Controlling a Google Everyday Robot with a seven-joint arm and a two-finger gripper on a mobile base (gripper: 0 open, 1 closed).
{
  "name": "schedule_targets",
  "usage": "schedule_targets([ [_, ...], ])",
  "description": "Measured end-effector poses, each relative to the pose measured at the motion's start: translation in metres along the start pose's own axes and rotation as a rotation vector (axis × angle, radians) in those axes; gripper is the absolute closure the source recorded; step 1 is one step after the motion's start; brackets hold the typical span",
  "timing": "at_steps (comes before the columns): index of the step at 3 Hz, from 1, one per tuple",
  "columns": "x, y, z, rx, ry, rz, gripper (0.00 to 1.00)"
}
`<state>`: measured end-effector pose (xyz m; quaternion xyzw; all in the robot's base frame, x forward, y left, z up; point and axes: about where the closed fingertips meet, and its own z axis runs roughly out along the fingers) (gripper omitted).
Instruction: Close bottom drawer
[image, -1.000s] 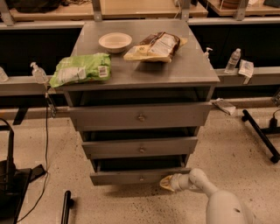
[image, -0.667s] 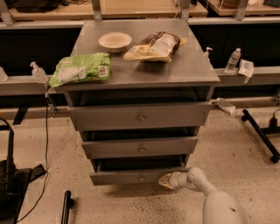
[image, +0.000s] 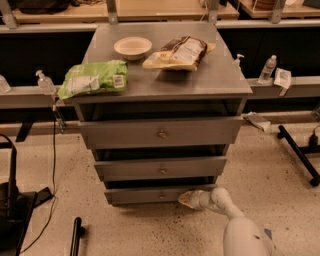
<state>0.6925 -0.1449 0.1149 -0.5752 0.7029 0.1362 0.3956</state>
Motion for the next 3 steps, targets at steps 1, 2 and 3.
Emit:
schedule_targets([
  [1,0.0,0.0,0.0,0.0,0.0,0.0,1.0],
  [2,-0.005,-0.012,0.006,0.027,-0.015,-0.008,1.0],
  [3,-0.005,-0.012,0.006,0.027,-0.015,-0.008,1.0],
])
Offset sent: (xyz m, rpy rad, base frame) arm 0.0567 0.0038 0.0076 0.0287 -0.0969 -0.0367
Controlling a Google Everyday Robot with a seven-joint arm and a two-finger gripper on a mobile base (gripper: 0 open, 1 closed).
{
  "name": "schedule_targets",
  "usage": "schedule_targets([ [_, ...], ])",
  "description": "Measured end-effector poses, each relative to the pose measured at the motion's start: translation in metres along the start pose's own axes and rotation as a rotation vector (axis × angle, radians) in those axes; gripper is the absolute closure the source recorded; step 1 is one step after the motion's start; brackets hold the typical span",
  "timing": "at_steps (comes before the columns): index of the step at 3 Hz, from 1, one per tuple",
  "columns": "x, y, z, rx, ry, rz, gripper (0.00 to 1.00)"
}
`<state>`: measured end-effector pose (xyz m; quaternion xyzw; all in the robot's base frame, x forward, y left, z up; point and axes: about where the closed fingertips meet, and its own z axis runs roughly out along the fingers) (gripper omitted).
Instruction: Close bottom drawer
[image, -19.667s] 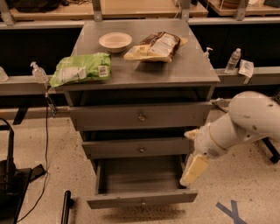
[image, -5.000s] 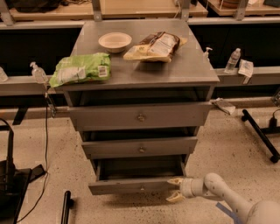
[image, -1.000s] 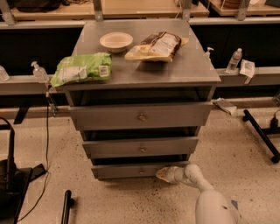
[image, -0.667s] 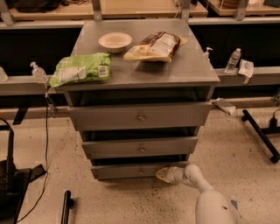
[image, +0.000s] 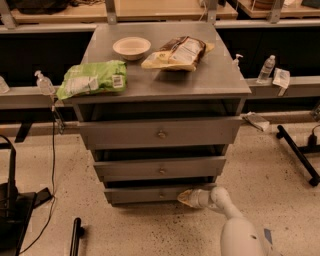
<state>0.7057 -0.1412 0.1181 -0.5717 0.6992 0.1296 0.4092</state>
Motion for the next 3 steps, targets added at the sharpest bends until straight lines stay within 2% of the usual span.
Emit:
schedule_targets([
  [1,-0.002,0.002,-0.004,-0.009,-0.032,-0.003,1.0],
  [2,0.001,0.014,-0.036,-0.042,-0.122,0.005,1.0],
  [3,0.012,0.034,-0.073,-0.099,-0.172,0.022,1.0],
])
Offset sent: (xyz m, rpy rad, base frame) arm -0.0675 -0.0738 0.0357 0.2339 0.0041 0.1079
